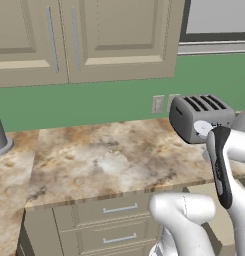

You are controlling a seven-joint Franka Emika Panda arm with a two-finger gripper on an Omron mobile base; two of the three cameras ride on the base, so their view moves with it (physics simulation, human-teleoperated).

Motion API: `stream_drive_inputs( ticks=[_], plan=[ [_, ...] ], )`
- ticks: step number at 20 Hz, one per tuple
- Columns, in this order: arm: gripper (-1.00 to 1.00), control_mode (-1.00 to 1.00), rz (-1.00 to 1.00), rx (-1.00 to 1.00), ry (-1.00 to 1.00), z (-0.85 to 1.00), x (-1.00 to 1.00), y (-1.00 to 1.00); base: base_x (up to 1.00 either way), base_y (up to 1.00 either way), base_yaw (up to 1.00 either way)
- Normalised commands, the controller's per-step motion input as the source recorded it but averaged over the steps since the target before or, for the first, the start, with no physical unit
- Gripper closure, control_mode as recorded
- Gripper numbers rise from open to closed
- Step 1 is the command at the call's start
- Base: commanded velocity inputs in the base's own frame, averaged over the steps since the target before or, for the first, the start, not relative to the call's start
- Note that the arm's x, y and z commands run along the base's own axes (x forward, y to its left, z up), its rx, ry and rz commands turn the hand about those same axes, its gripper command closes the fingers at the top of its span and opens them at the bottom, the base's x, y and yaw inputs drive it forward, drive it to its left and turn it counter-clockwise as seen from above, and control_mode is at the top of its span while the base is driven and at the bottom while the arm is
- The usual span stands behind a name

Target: Take the pizza cutter from the drawer on the right and place it on the dining counter for cutting.

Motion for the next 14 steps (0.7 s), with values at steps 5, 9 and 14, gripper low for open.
stream_drive_inputs(
  ticks=[5, 9, 14],
  plan=[
    [1.0, -1.0, 0.0, 0.0, 0.0, -0.17, 0.03, 0.04, 0.0, 0.0, 0.0],
    [1.0, 1.0, 0.0, 0.0, 0.0, -0.16, 0.0, 0.06, 0.0, 0.0, 0.01],
    [1.0, 1.0, 0.0, 0.0, 0.0, 0.0, 0.0, 0.0, -0.24, 0.0, 0.1]
  ],
)
